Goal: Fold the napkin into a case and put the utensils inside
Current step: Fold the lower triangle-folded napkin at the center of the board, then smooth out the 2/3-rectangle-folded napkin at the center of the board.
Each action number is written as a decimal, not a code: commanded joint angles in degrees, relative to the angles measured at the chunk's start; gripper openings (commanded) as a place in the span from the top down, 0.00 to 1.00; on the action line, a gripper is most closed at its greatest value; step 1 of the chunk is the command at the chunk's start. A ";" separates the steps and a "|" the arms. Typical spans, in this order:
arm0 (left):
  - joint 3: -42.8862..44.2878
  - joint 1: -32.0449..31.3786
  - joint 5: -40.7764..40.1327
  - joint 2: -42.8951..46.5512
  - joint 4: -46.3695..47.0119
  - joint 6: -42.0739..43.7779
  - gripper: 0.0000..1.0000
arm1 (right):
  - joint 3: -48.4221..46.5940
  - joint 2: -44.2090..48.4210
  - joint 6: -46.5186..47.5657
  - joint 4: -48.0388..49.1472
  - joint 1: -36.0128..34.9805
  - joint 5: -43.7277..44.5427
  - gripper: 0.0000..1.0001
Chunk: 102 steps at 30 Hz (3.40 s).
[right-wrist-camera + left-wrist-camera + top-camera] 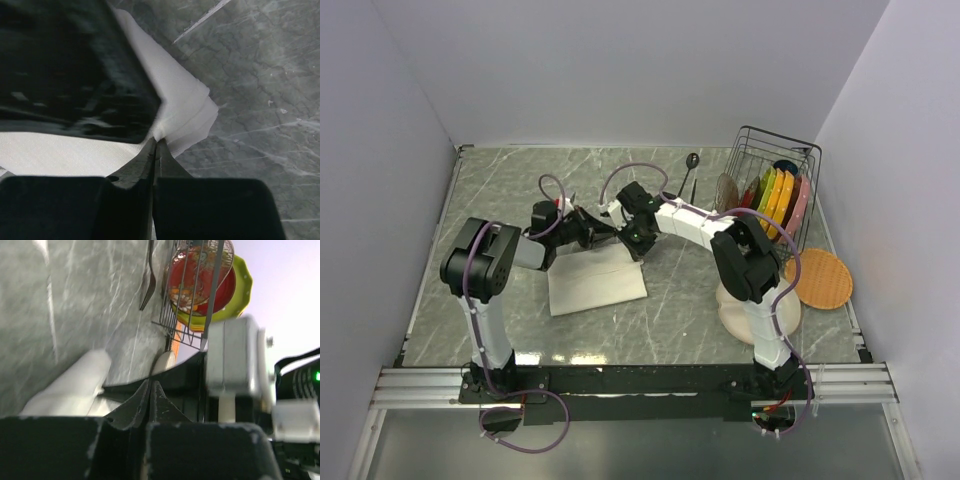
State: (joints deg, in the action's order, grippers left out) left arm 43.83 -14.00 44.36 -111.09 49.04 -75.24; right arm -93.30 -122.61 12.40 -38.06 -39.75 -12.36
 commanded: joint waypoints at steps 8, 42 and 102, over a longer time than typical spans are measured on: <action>7.58 -3.66 -4.63 -6.85 -13.96 8.96 0.99 | 2.50 2.10 -0.54 -0.61 0.02 -0.56 1.00; 8.99 -3.93 -9.99 -12.22 -27.07 20.66 0.99 | -3.04 -0.62 -24.36 1.68 10.04 -25.97 0.72; 11.98 23.59 19.20 9.63 -56.11 53.18 0.81 | 0.57 -6.33 -21.02 -3.34 7.93 -7.85 1.00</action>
State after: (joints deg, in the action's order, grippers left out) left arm 53.95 14.33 65.98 -111.20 -18.96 -11.07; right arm -95.57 -127.37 -10.87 -38.57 -31.35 -29.39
